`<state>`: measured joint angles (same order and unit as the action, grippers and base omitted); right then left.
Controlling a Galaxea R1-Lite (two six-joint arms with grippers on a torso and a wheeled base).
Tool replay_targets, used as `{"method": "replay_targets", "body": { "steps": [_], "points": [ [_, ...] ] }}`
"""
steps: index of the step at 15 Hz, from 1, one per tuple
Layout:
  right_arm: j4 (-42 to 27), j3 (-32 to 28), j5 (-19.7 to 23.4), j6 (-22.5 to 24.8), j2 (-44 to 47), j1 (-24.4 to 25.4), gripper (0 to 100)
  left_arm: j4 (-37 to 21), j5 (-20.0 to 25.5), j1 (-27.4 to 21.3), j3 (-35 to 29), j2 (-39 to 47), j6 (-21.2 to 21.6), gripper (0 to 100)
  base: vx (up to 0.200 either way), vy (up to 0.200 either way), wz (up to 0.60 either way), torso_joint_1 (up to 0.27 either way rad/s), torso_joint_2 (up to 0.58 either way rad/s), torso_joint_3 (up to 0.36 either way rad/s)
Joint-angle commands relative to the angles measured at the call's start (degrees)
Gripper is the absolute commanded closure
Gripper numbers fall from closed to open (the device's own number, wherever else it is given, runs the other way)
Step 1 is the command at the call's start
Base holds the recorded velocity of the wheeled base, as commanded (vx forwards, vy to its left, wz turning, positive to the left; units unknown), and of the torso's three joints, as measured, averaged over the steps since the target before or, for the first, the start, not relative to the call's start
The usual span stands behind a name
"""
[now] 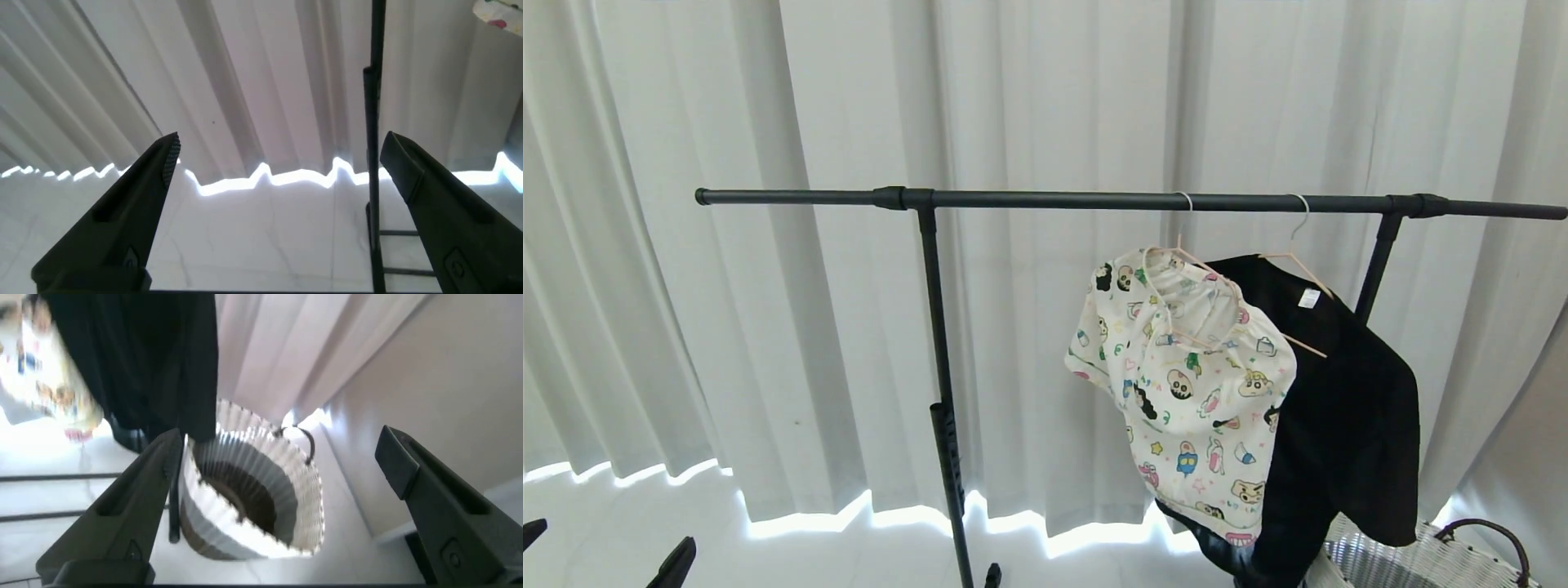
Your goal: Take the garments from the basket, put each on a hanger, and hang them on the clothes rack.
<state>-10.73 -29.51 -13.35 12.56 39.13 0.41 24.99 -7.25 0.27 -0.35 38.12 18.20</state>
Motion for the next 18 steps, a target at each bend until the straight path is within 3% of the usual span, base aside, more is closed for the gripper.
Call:
{"method": "replay_targets", "body": {
  "steps": [1,3,4,8,9,11,13,17,18],
  "points": [
    [0.1,5.4,0.0,0.0,-7.5,0.0,0,-6.6,0.0,0.1,0.3,-12.3,0.0,0,0.0,0.0,0.0,0.0,0.0,0.0],
    [0.0,12.0,0.0,-0.1,-16.6,0.0,0,-22.4,-0.3,-0.1,0.0,-29.9,0.2,0,0.0,0.0,0.0,0.0,0.0,0.0],
    [0.1,13.9,0.0,-0.2,-18.9,0.0,0,-26.0,-0.3,-0.1,-1.8,-32.1,0.2,0,0.0,0.0,0.0,0.0,0.0,0.0],
    [0.0,23.0,0.8,-0.2,-37.9,0.1,0,-26.6,-3.1,0.0,-2.1,-35.2,-0.4,0,0.0,0.0,0.0,0.0,0.0,0.0],
    [0.1,23.1,0.7,-2.1,-39.1,-0.3,0,-26.7,-4.3,0.0,-2.1,-37.9,-0.9,0,0.0,0.0,0.0,0.0,0.0,0.0],
    [0.9,23.6,0.6,-6.2,-39.0,-0.3,0,-26.7,-8.0,0.0,-1.8,-38.0,-8.1,0,0.0,0.0,0.0,0.0,0.0,0.0],
    [1.1,23.9,-0.5,-7.0,-39.0,-0.4,0,-26.6,-10.9,0.0,-1.1,-38.0,-14.2,0,0.0,0.0,0.0,0.0,0.0,0.0],
    [1.1,23.9,-0.5,-7.0,-39.0,-0.3,0,-26.6,-7.9,0.0,-1.1,-38.0,-14.2,0,0.0,0.0,0.0,0.0,0.0,0.0],
    [1.8,24.2,-0.1,-6.7,-39.0,-0.4,0,-26.6,-1.0,0.0,-1.1,-38.0,-14.5,0,0.0,0.0,0.0,0.0,0.0,0.0]
  ]
}}
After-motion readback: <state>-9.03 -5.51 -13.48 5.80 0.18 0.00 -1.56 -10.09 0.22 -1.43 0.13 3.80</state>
